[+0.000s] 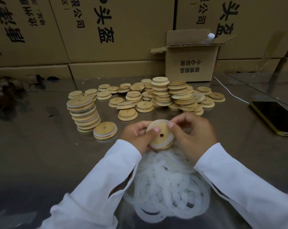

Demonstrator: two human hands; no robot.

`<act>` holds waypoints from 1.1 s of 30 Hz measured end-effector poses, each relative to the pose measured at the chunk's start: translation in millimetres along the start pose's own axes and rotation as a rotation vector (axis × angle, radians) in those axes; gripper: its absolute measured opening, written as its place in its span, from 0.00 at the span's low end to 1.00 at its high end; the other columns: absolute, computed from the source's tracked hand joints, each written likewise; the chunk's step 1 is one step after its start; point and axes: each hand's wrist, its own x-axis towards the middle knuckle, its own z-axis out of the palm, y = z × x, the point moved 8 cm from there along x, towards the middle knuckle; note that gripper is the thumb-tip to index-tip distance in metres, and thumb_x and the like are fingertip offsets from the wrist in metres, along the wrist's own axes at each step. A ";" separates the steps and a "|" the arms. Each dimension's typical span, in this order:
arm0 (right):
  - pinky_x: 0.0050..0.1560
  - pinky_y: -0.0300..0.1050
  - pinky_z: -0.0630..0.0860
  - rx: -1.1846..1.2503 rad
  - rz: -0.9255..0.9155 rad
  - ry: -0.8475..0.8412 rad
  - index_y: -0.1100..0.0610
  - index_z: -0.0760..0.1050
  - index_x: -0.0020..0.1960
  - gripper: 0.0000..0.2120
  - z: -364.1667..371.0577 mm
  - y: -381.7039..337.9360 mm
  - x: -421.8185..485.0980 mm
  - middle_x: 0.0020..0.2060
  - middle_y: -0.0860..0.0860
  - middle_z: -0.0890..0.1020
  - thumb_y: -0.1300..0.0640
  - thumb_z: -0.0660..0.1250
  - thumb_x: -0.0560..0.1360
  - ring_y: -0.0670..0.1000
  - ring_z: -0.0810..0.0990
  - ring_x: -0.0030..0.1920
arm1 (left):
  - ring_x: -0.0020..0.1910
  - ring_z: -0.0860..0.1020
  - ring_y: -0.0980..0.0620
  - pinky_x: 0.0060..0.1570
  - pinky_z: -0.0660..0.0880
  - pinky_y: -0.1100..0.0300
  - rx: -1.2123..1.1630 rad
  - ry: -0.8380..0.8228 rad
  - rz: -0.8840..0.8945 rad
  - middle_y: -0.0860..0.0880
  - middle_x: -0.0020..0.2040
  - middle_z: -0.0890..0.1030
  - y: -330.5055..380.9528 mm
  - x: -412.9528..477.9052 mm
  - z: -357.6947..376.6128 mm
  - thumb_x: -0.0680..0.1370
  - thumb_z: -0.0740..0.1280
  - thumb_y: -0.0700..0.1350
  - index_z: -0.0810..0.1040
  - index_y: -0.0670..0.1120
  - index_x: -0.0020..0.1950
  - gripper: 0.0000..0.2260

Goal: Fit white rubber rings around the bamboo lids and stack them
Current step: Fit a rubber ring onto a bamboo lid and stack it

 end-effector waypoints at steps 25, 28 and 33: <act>0.39 0.30 0.73 0.184 0.049 0.017 0.52 0.78 0.35 0.06 -5.3 -3.2 2.0 0.32 0.43 0.81 0.57 0.71 0.71 0.40 0.77 0.34 | 0.45 0.82 0.48 0.45 0.81 0.55 -0.291 0.067 0.054 0.46 0.41 0.84 4.3 2.7 -5.5 0.75 0.64 0.39 0.79 0.42 0.49 0.06; 0.37 0.29 0.73 0.226 0.063 0.041 0.51 0.78 0.35 0.07 -6.4 -2.6 -0.2 0.30 0.43 0.81 0.59 0.71 0.70 0.39 0.77 0.33 | 0.43 0.83 0.48 0.40 0.81 0.57 -0.243 0.055 0.091 0.46 0.41 0.85 6.9 0.7 -5.1 0.72 0.67 0.41 0.79 0.43 0.48 0.07; 0.41 0.42 0.78 0.273 0.127 0.074 0.53 0.78 0.38 0.04 -5.5 3.0 -2.5 0.34 0.47 0.81 0.59 0.71 0.70 0.42 0.77 0.35 | 0.49 0.81 0.42 0.43 0.79 0.52 -0.159 0.097 0.150 0.43 0.47 0.83 10.5 -1.9 -5.1 0.64 0.74 0.47 0.81 0.47 0.45 0.11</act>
